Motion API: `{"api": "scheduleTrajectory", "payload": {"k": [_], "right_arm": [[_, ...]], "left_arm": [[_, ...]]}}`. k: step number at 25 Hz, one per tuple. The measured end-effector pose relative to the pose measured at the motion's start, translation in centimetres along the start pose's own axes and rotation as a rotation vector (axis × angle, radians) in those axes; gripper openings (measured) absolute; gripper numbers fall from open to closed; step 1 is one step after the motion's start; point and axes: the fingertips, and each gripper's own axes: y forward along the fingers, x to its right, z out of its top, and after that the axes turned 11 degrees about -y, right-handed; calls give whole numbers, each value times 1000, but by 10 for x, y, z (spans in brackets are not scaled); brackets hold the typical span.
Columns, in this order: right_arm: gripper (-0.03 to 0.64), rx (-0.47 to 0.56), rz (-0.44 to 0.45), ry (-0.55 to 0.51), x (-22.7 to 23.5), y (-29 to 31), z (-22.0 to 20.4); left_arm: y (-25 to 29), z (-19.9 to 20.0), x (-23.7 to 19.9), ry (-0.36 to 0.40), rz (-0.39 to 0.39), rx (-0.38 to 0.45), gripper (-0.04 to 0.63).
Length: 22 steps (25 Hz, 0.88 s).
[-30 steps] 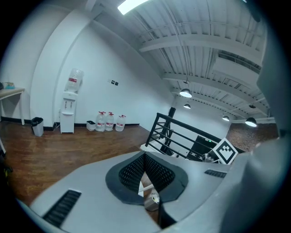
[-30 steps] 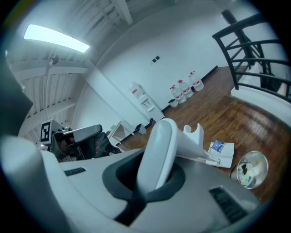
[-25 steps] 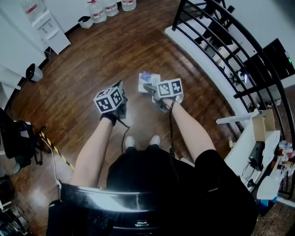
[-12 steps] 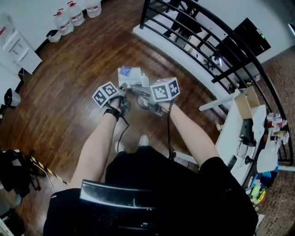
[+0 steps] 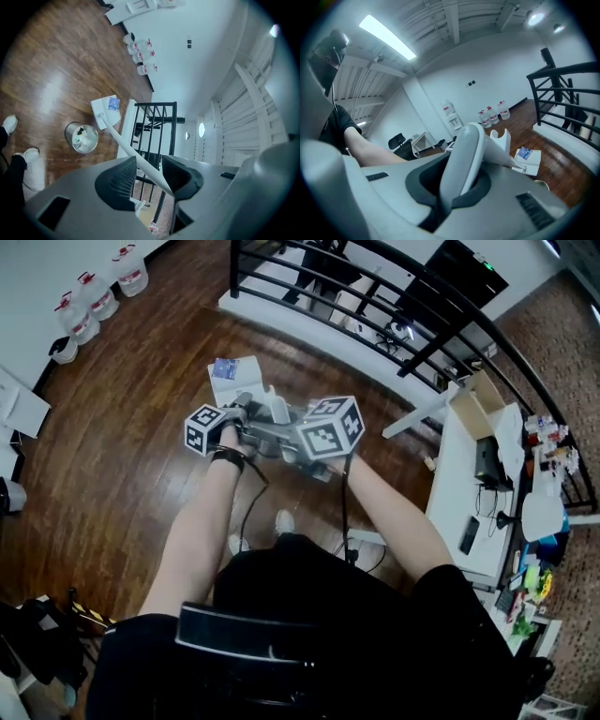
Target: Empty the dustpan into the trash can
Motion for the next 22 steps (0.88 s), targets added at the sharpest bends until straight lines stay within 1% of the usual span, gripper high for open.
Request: {"api": "scheduleTrajectory", "payload": {"k": [2, 3, 4, 7, 8, 11, 12, 14, 16, 18, 20, 22], "right_arm": [[9, 22, -9, -5, -3, -14, 4], [9, 31, -13, -8, -5, -20, 6], [9, 37, -20, -9, -6, -26, 5], [9, 58, -48, -3, -3, -48, 1], [8, 65, -55, -4, -2, -55, 0], [8, 73, -75, -22, -7, -75, -1], [8, 75, -84, -30, -10, -82, 0], [9, 85, -101, -39, -17, -93, 0], [9, 103, -113, -36, -24, -105, -2], [11, 113, -128, -33, -28, -119, -5], [11, 109, -149, -31, -29, -133, -11], [11, 87, -167, -39, -34, -145, -18]], "left_arm": [[12, -16, 2, -59, -9, -25, 185], [17, -25, 4, -79, -11, -41, 210], [22, -34, 5, -94, -10, -54, 215], [32, -59, 5, -134, -9, -83, 216], [35, -67, 5, -142, -11, -101, 204], [44, -94, 4, -134, -4, -170, 154], [46, -101, 3, -131, 2, -184, 170], [50, -114, -2, -128, 18, -202, 156], [54, -130, -6, -128, 27, -230, 172], [59, -150, -8, -128, 43, -263, 161], [63, -172, -11, -128, 62, -297, 172], [63, -193, -16, -126, 63, -342, 169]]}}
